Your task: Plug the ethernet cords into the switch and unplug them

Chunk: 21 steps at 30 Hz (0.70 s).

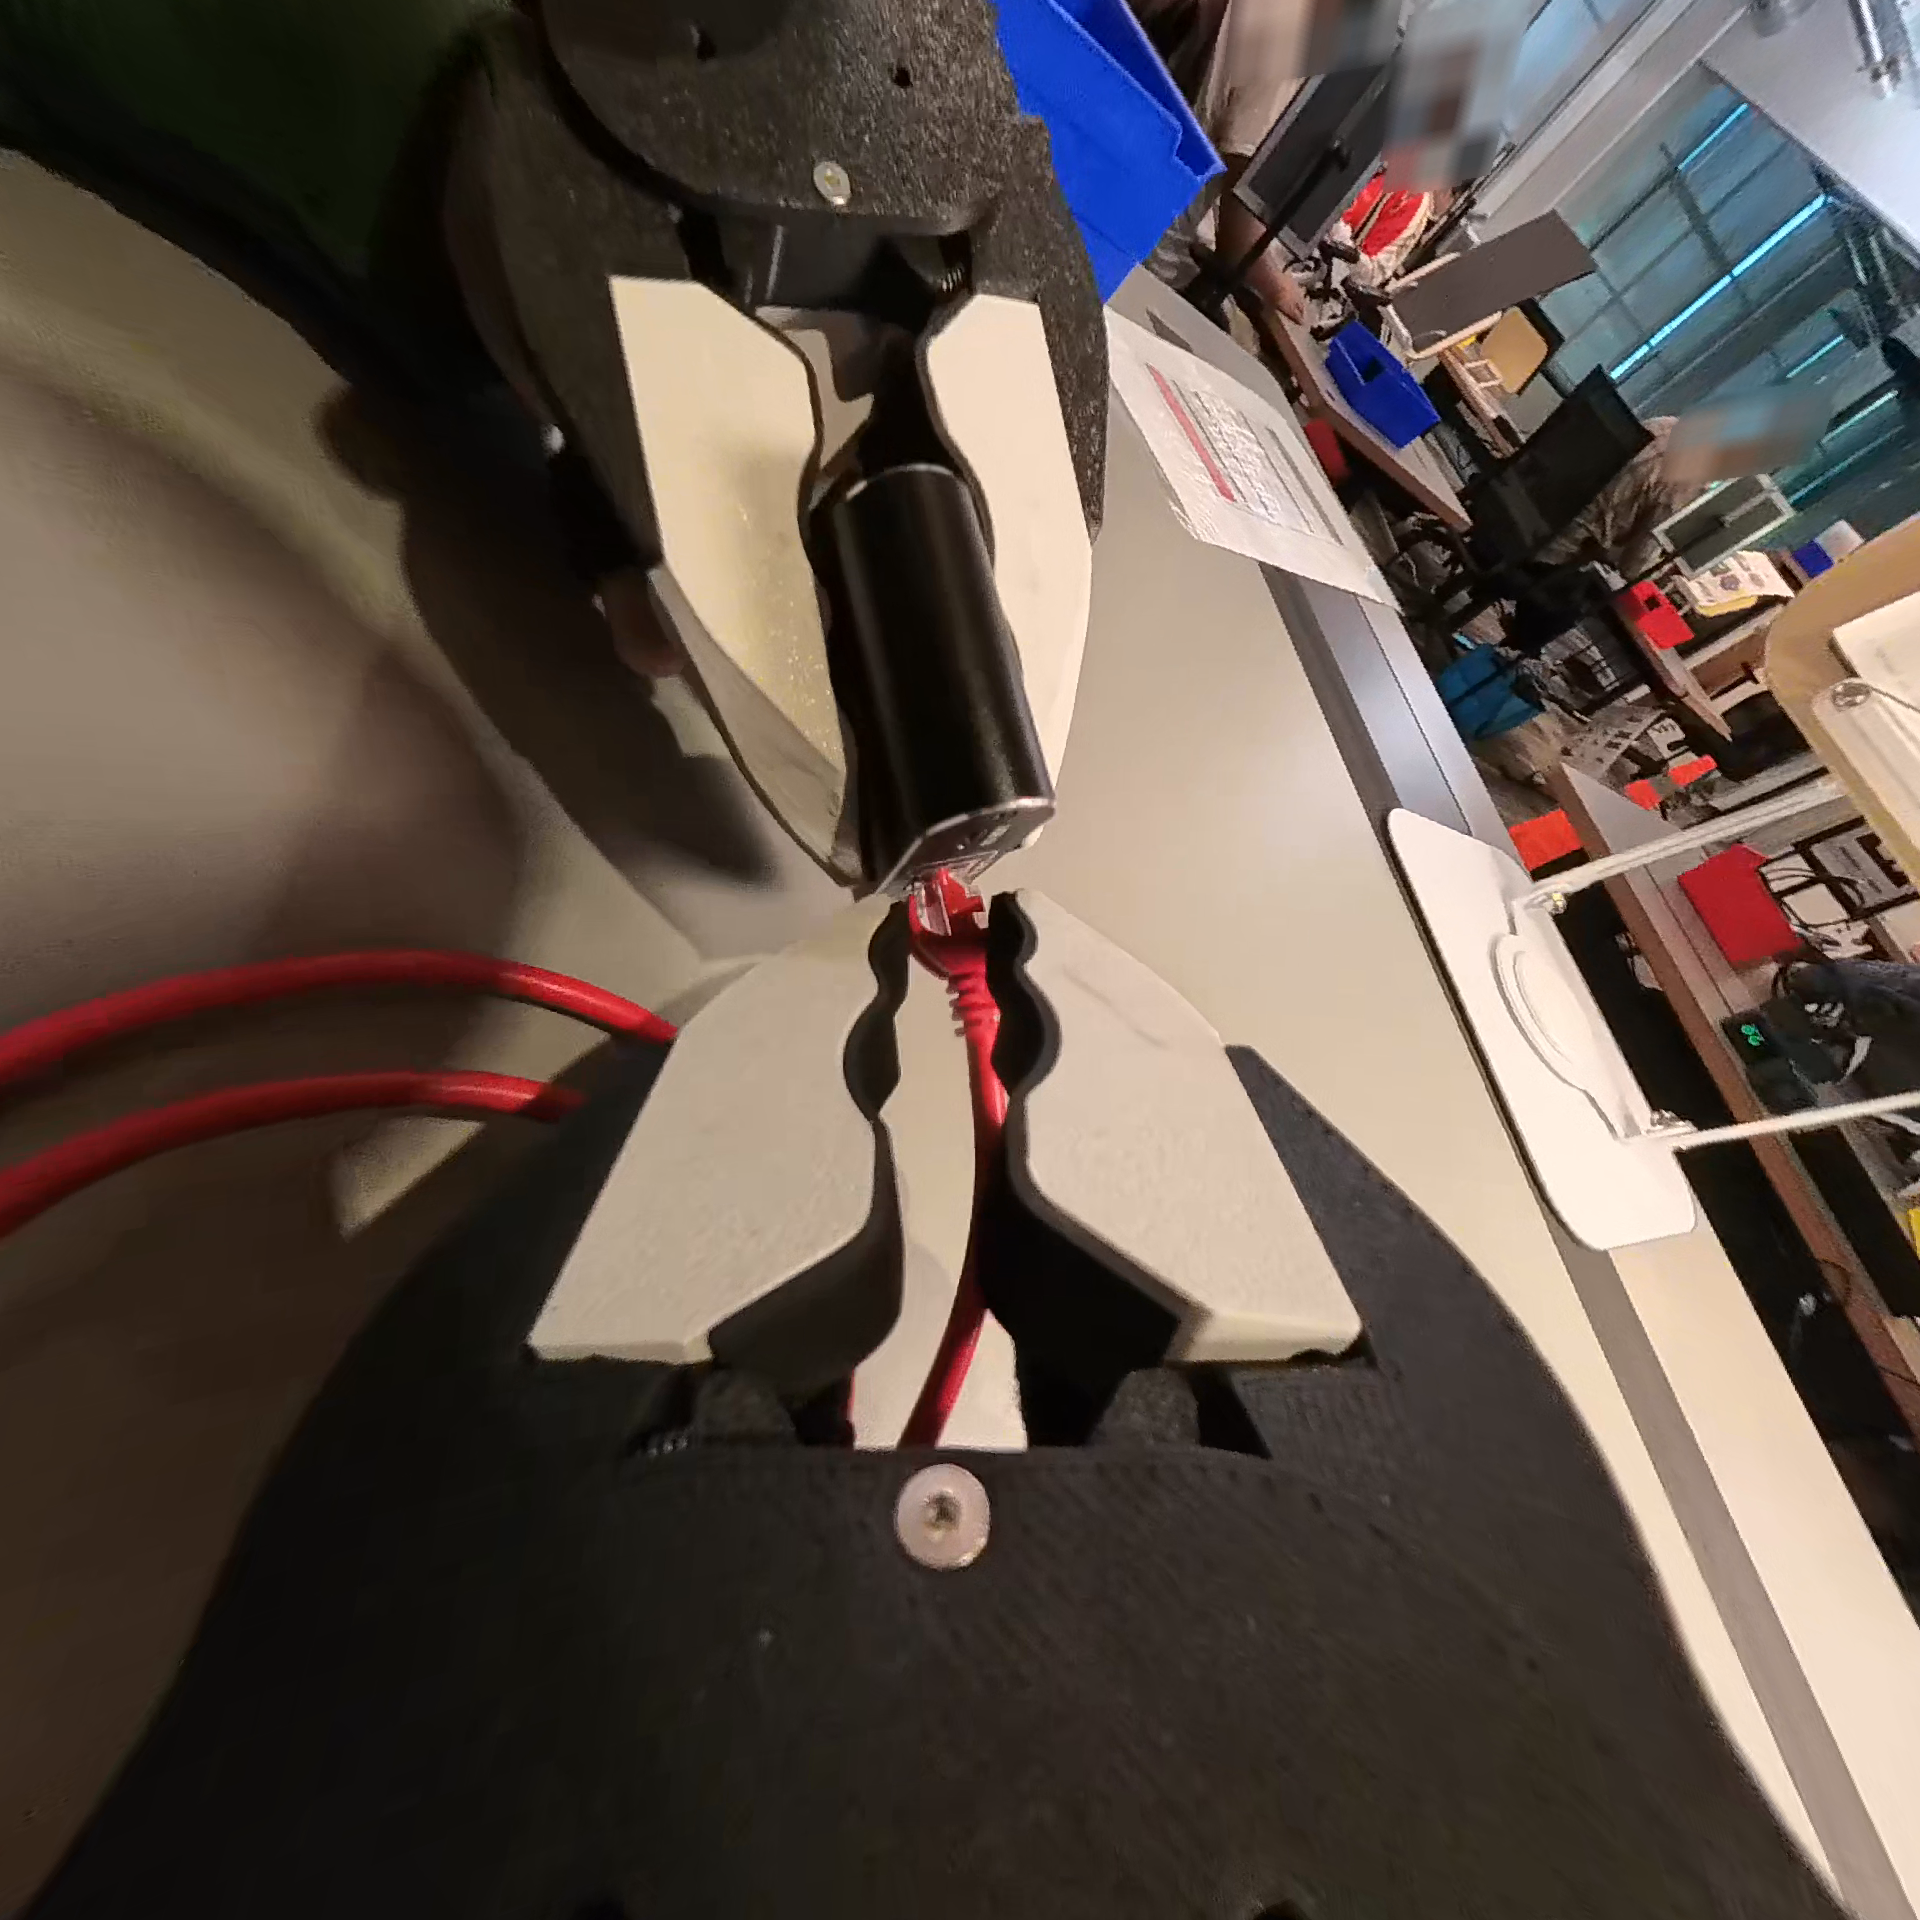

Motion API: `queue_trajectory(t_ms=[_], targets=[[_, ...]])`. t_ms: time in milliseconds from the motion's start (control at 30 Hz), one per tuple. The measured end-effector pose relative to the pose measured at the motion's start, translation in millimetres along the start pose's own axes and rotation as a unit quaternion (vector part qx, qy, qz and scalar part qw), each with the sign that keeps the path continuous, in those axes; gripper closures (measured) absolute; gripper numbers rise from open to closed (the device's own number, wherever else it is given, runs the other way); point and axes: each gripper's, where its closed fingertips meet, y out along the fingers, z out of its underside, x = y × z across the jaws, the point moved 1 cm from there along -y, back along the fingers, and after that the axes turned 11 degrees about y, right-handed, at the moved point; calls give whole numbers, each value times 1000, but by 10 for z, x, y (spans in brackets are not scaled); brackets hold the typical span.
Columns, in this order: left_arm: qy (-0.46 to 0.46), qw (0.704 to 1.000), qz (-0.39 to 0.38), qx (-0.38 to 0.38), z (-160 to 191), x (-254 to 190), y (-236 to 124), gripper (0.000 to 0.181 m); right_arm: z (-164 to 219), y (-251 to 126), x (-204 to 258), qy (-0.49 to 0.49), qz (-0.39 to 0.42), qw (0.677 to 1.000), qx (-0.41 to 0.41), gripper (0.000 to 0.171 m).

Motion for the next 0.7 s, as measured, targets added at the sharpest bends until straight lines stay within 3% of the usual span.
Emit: queue_trajectory(t_ms=[700], targets=[[73,995,-50,36,46,17,13,153,30,-4,-41,25,37,999,23,157]])
